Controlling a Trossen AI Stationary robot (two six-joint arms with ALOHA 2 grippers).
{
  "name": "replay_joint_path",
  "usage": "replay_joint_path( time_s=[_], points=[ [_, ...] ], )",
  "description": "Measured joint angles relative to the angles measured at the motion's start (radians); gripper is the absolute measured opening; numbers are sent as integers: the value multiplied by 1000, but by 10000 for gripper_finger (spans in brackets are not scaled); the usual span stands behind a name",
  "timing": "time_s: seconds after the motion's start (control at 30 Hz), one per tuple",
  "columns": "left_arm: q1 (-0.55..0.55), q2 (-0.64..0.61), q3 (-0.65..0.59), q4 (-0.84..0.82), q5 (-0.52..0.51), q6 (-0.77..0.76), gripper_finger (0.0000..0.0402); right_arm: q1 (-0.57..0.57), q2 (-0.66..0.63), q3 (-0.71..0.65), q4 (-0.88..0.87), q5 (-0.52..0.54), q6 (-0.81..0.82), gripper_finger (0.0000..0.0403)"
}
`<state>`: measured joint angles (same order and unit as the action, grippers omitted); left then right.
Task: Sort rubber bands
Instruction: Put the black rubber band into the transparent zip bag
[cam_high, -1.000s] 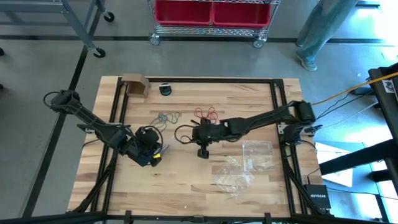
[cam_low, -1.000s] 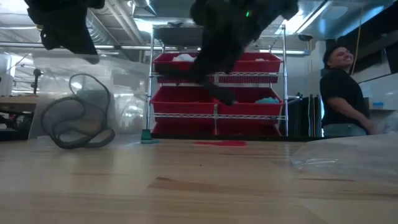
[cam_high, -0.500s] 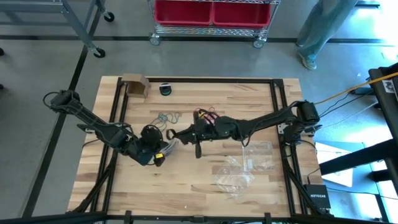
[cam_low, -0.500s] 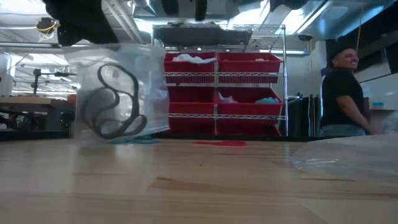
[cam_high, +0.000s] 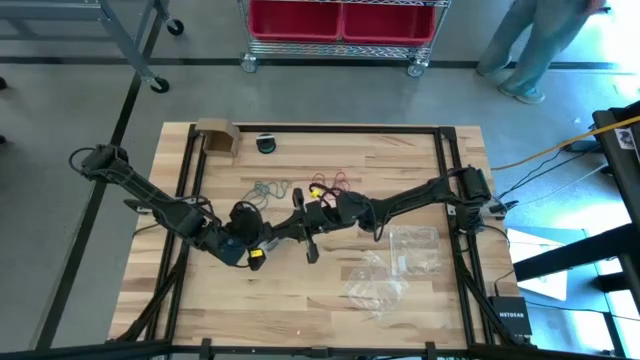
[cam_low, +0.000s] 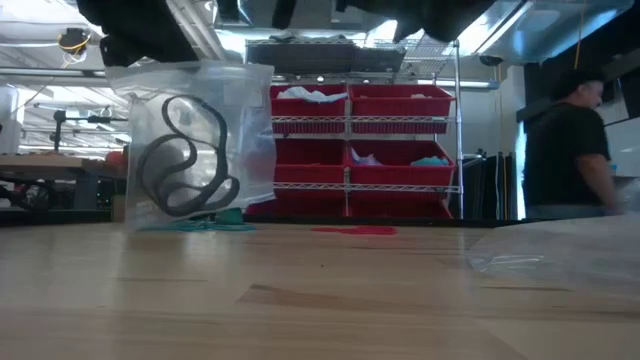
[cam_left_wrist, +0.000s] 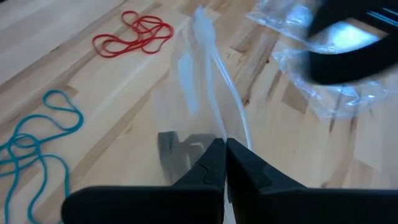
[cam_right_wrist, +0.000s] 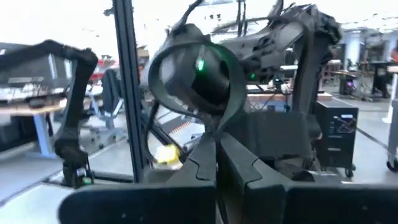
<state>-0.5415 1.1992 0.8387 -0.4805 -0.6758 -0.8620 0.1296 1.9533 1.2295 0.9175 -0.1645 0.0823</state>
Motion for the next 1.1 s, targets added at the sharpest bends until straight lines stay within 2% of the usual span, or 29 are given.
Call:
replay_joint_path(
  time_s=[0.1,0.23,0.63,0.7,0.93,1.1],
  points=[
    [0,-2,0,13,38,38,0,-12,32,25,-4,-28,-34,0],
    [-2,-2,0,22,61,51,0,-21,66,41,-2,-124,-36,0],
    [-6,-6,0,21,70,57,0,-33,91,42,-71,-154,-213,0],
    [-6,-6,0,21,69,58,0,-33,90,42,-124,-157,-247,0],
    [-3,-6,0,10,27,1,0,-31,90,42,-364,-116,-320,0],
    [15,-7,0,11,17,-21,0,-31,90,42,-448,22,-333,0]
  ],
)
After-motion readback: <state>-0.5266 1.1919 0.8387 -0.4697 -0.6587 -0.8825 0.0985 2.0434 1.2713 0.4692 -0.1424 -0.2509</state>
